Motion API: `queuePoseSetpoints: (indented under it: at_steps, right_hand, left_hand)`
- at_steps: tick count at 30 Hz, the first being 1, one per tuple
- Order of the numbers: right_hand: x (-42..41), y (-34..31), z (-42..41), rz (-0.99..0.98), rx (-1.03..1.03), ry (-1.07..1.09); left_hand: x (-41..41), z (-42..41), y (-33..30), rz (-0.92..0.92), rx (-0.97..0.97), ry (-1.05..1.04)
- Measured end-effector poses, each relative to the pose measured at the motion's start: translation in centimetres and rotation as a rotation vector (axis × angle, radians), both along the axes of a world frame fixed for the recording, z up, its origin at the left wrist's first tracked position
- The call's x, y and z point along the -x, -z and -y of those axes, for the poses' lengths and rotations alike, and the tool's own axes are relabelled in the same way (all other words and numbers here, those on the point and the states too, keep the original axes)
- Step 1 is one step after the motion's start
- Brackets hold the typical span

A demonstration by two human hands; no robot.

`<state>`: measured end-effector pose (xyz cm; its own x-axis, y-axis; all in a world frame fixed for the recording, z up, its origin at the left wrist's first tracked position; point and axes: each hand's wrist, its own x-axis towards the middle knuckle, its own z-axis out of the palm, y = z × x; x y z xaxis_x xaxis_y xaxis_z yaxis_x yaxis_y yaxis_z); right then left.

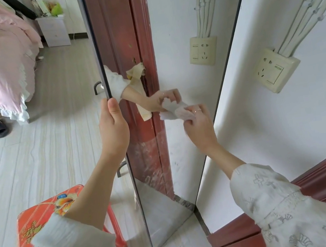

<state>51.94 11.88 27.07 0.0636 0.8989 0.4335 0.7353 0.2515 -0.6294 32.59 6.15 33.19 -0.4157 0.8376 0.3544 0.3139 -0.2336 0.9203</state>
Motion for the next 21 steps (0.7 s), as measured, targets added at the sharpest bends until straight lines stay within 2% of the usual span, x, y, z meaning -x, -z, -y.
queuePoseSetpoints:
  at_steps: [3,7,11,12,16,18,21]
  right_hand:
    - [2.3,-1.0,0.7,-0.051,-0.086,-0.078]
    - [4.1,2.7,2.9,0.084,-0.112,-0.159]
    - [3.1,5.6,4.1,0.258,0.304,-0.370]
    - [2.8,5.6,4.2,0.298,0.343,-0.378]
    - [2.3,2.6,3.7,0.277,0.156,-0.234]
    - [2.4,0.8,3.2,0.182,0.022,-0.173]
    - [4.0,-1.1,3.3,0.034,-0.094,-0.223]
  left_hand:
    - [0.0,0.1,-0.1,0.002,0.015,0.005]
    - [0.0,-0.1,0.0,0.008,0.043,0.002]
    - [0.3,-0.1,0.1,-0.010,0.037,0.030]
    - [0.3,0.0,0.1,-0.021,0.035,0.041]
    - [0.5,0.2,-0.1,-0.029,0.020,0.046]
    - [0.5,0.2,0.0,-0.014,0.023,0.053]
    - [0.6,0.2,0.0,-0.002,0.025,0.050]
